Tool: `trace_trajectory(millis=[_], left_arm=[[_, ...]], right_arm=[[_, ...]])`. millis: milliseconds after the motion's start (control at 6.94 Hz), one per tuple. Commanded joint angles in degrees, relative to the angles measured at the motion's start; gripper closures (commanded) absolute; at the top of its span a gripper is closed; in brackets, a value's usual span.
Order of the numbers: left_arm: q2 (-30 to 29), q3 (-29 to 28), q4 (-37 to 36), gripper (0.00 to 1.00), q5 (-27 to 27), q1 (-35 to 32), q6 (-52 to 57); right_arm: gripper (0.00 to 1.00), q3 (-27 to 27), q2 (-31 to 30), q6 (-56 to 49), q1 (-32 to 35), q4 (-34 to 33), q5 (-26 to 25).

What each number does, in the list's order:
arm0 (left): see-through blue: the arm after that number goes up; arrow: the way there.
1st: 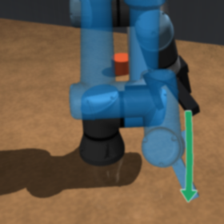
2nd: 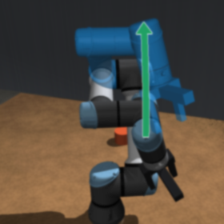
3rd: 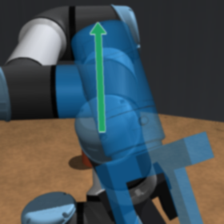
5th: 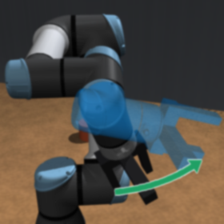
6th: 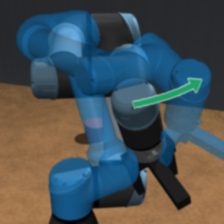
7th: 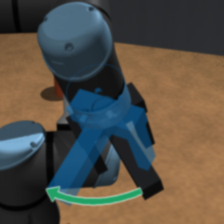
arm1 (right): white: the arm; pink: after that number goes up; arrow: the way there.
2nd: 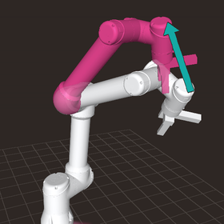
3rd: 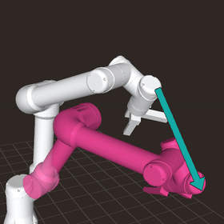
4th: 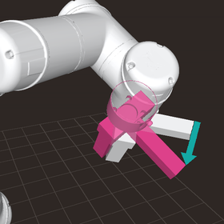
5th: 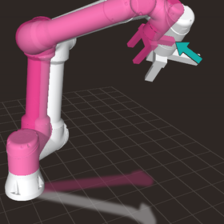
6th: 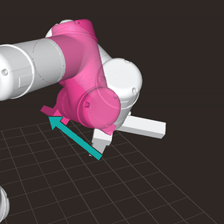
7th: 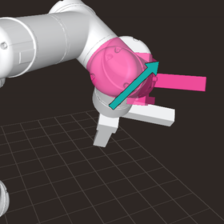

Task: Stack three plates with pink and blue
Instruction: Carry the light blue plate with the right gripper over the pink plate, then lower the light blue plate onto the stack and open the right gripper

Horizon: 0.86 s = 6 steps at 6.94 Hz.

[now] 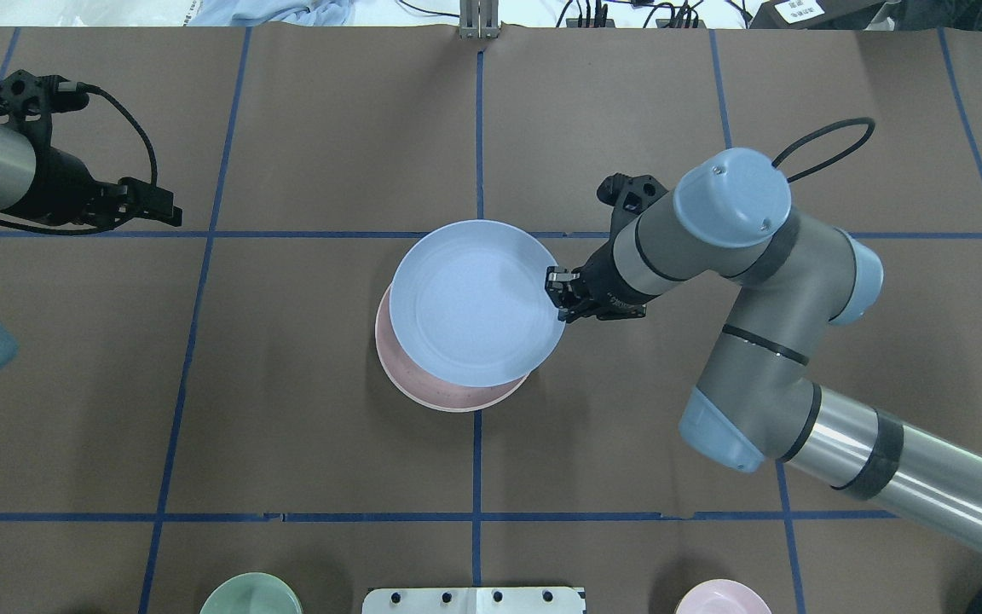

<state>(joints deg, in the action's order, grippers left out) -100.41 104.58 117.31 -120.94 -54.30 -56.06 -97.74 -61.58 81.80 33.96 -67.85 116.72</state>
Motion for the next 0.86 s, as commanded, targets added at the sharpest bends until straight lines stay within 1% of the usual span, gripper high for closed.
trace_trajectory(millis=[0, 144, 288, 576, 720], left_arm=[[0.6, -0.2, 0.0, 0.00, -0.1, -0.3, 0.9], [1.4, -0.2, 0.1, 0.00, 0.0, -0.6, 2.4], [1.6, -0.4, 0.2, 0.00, -0.1, -1.1, 2.7], [1.8, -1.2, 0.6, 0.00, 0.0, -1.1, 2.9], [3.0, -1.1, 0.7, 0.00, -0.1, -1.4, 5.5]], right_arm=[[1.00, 1.2, 1.2, 0.0, -2.9, -0.2, -3.4], [1.00, 1.3, 1.3, -0.1, -2.9, -0.2, -3.4], [0.01, 1.1, 1.4, -0.1, -2.8, -0.1, -3.4], [0.00, 0.4, 2.0, -0.2, 1.2, -0.8, -2.3], [0.00, -1.4, 0.9, -1.2, 6.2, -4.5, 1.0]])
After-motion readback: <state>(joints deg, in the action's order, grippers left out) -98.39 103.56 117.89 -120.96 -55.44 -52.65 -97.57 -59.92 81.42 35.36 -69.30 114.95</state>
